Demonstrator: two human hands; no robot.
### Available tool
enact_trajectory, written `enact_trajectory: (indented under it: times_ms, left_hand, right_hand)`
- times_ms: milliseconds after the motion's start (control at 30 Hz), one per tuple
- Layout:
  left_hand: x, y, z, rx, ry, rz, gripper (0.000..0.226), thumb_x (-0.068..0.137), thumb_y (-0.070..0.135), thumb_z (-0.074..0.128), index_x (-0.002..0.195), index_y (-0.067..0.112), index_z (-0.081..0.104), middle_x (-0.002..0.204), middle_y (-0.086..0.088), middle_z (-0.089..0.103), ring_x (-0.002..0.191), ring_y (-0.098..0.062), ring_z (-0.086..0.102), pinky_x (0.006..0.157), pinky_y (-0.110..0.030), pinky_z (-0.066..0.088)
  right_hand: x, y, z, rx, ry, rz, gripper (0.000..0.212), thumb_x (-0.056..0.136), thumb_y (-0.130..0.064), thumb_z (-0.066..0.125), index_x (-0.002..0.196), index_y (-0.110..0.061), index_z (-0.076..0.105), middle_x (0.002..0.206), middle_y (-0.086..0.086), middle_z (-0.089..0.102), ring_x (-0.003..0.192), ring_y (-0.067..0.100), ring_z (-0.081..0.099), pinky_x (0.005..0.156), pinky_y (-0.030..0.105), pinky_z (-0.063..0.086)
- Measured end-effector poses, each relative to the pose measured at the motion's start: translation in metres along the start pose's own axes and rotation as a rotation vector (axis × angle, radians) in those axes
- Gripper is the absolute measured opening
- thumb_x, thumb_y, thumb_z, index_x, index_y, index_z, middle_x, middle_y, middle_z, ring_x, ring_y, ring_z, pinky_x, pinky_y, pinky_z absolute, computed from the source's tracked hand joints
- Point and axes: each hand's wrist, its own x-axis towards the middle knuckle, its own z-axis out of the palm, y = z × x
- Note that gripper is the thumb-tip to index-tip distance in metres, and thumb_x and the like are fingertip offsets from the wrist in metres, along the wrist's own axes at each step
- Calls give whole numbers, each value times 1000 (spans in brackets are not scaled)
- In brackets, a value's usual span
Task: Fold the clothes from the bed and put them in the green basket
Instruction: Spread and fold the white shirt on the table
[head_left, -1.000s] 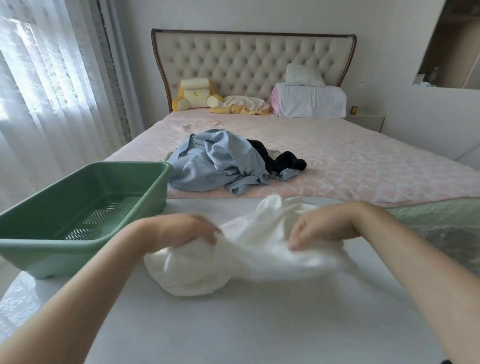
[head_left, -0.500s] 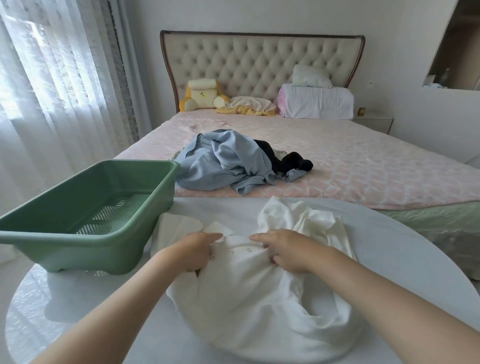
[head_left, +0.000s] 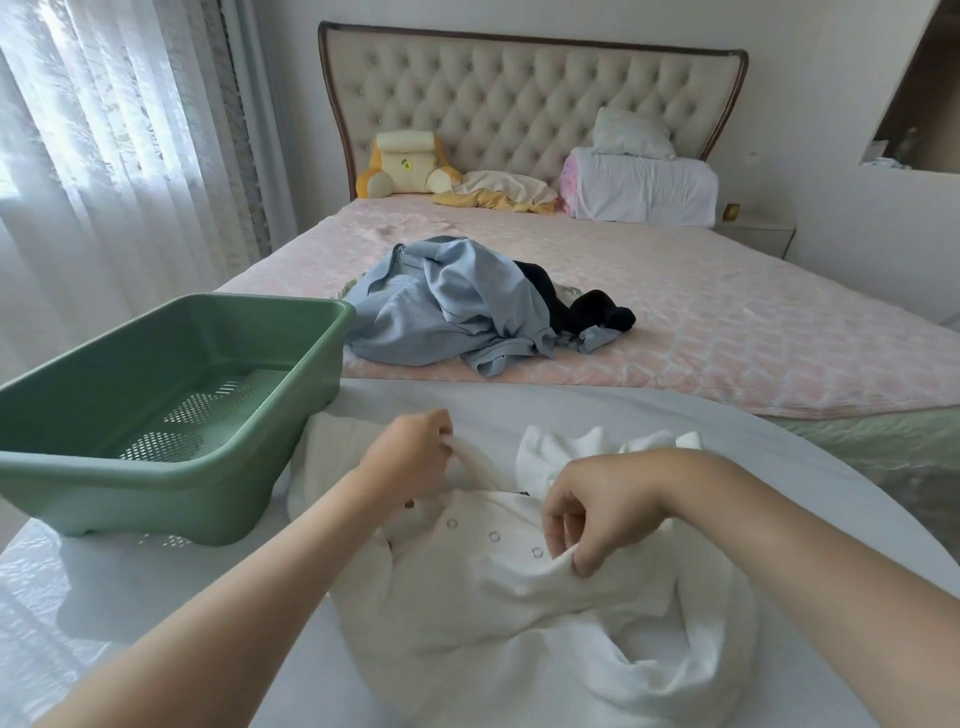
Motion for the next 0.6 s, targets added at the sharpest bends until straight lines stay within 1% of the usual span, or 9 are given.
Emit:
enact_trajectory:
  times_ms: [67,133,200,267,333,400,500,533,600]
  left_hand:
    - [4,12,-8,-180,190,73,12,98,13,48,105,21,54,98,-2,60,68,-24,65,62,-44,59]
    - [3,31,-20,-402,251,181,15,97,9,47,102,23,53,96,2,55,63,-20,68,60,-44,60]
    - [1,49,-29,-630,232,270,22,94,3,49,98,24,55,95,5,58,68,-17,70,65,-39,61]
    - [0,59,-34,-740,257,334,28,91,3,55,94,31,57,88,18,60,73,-13,68,70,-33,56]
    - [0,56,-33,-701,253,373,32,90,6,62,99,37,55,92,19,59,78,-9,65,71,-27,50]
    - [1,44,-24,-621,171,335,43,91,8,64,115,37,44,111,12,56,85,-10,66,77,-30,56]
    - [-2,21,-9,-374,-135,133,49,91,20,66,130,32,39,126,9,54,97,-16,63,90,-37,54]
    - [-5,15,-7,-244,-275,102,42,92,29,65,130,33,47,123,13,57,100,-13,61,93,-34,52]
    - [-14,10,-7,-84,-482,101,18,90,44,61,108,44,64,100,24,65,88,-6,61,83,-27,52]
  right_hand:
    - [4,-1,-6,210,24,-40,12,89,-28,74,99,-23,74,77,-10,68,65,12,63,58,23,52]
    - [14,-6,-10,457,366,-81,20,94,-32,69,102,-15,67,90,-1,71,66,16,67,62,33,58]
    - [26,-7,-15,415,765,-90,43,86,-36,76,120,-23,53,118,-3,63,85,5,63,71,26,53]
    - [36,-7,-17,411,692,-35,70,80,-34,81,133,-29,37,118,-4,58,88,10,63,65,25,50]
    - [48,-1,-14,485,545,18,41,86,-29,75,116,-16,50,89,3,64,64,20,65,52,26,47]
    - [55,7,-13,499,587,83,22,93,-30,67,93,-9,60,67,4,61,52,21,59,52,27,45]
    - [56,17,-14,610,699,128,19,98,-27,61,90,-9,62,53,5,60,41,16,53,50,26,43]
    - [54,20,-16,628,733,140,20,99,-27,60,92,-9,62,51,8,62,40,16,54,52,26,44]
    - [51,27,-21,694,810,176,24,101,-28,58,94,-6,63,54,13,67,41,19,58,53,27,47]
